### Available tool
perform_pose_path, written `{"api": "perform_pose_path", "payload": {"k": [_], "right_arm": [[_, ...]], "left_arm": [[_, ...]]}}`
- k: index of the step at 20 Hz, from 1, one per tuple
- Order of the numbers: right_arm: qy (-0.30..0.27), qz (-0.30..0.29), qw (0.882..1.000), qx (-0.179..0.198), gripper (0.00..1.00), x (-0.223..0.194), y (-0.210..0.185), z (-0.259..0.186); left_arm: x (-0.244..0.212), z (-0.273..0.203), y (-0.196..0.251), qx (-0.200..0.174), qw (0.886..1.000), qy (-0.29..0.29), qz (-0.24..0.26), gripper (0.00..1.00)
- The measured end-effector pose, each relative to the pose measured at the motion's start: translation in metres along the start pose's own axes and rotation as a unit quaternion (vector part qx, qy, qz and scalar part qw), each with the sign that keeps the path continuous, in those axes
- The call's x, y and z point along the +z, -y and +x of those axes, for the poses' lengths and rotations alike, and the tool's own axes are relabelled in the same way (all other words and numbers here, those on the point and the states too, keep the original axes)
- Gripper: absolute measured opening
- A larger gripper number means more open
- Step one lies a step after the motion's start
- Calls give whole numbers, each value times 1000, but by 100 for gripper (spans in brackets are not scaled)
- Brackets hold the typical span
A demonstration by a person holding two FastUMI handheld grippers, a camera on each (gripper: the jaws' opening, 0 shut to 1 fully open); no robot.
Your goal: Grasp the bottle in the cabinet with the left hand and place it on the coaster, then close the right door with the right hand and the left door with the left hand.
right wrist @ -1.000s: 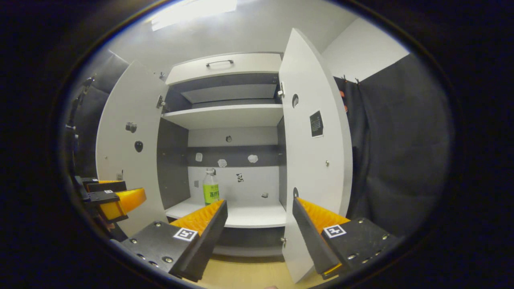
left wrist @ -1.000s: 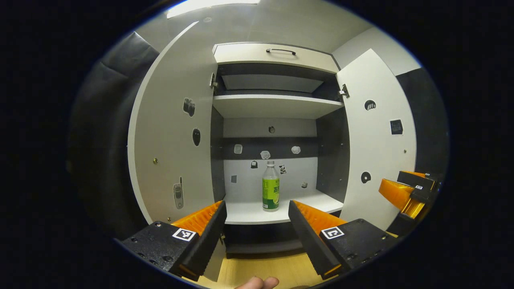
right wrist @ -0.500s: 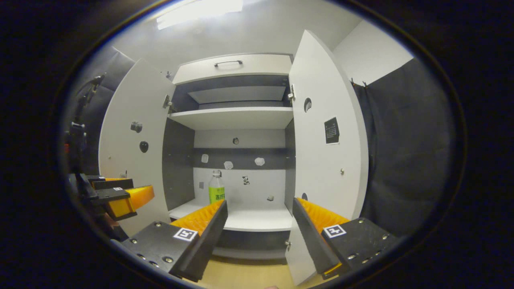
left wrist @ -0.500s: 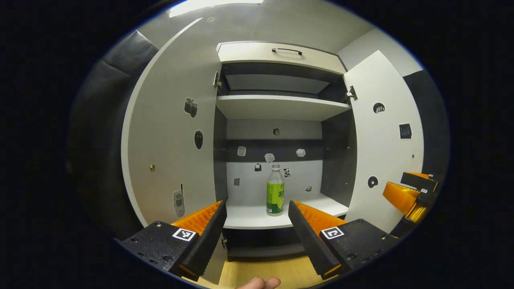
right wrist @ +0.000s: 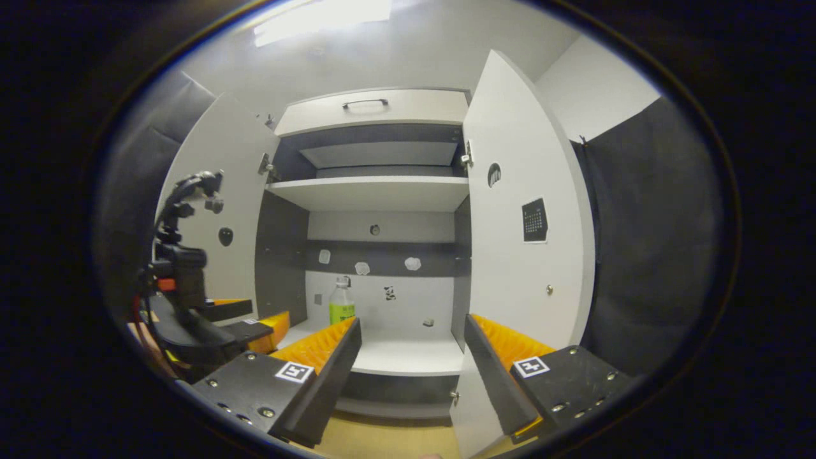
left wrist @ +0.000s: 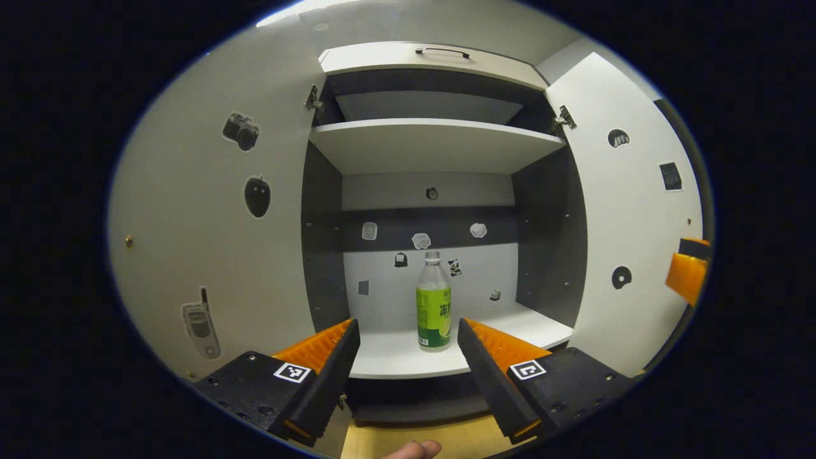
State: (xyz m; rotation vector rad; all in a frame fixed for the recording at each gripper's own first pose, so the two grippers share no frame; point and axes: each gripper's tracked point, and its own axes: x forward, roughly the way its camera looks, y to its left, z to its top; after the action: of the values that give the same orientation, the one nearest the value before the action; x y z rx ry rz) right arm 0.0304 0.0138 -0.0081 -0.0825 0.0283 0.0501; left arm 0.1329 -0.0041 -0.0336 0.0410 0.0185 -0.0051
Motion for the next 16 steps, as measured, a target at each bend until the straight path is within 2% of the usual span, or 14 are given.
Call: {"api": "perform_pose_path", "payload": {"k": [1, 2, 4, 10, 16], "right_arm": [[-2, 1, 1000, 2, 93, -2, 0, -1], [-5, 5, 1000, 3, 98, -4, -1, -1], [-8, 8, 1000, 5, 98, -7, -1, -4], [-12, 7, 1000, 3, 98, -12, -3, -16], [-19, 0, 1000, -16, 98, -17, 5, -29]], "left_arm": [[-4, 11, 7, -10, 1000, -1, -9, 98], [-6, 23, 14, -23, 999, 0, -24, 98], [-15, 44, 28, -47, 998, -4, -44, 98], [-32, 114, 34, -35, 999, -11, -18, 98], [-45, 165, 35, -34, 998, -33, -40, 98]]}}
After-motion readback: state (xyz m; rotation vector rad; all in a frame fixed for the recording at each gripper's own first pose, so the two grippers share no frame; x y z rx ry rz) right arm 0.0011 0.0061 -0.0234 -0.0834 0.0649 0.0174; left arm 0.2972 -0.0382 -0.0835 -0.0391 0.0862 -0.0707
